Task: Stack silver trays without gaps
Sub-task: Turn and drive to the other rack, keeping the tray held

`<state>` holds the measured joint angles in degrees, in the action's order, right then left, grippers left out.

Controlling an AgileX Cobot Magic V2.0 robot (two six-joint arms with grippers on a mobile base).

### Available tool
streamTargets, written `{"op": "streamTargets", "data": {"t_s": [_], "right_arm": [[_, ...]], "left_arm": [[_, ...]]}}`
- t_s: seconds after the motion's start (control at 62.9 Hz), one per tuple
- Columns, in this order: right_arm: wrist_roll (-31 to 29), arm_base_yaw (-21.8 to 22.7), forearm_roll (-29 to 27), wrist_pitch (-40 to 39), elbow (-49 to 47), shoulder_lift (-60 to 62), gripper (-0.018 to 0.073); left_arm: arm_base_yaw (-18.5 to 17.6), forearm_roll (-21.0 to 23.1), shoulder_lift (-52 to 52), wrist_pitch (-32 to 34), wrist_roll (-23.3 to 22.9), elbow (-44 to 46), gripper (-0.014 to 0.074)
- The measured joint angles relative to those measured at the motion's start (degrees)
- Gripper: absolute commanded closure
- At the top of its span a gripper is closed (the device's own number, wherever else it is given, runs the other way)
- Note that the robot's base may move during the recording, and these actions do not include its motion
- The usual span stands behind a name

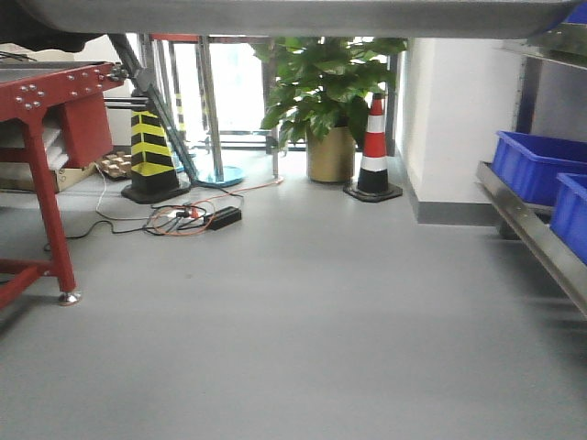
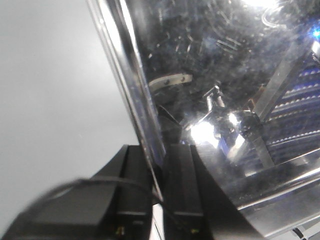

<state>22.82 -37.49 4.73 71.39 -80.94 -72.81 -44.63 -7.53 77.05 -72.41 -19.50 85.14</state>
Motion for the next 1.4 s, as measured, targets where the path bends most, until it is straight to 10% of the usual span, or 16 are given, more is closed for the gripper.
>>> {"op": "streamTargets", "data": {"t_s": [1.399], "right_arm": [[0.00,0.00,0.10,0.00,0.00,0.00,0.0503]], "left_arm": [[0.00,0.19,0.00,0.00,0.00,0.00,0.0645]]}}
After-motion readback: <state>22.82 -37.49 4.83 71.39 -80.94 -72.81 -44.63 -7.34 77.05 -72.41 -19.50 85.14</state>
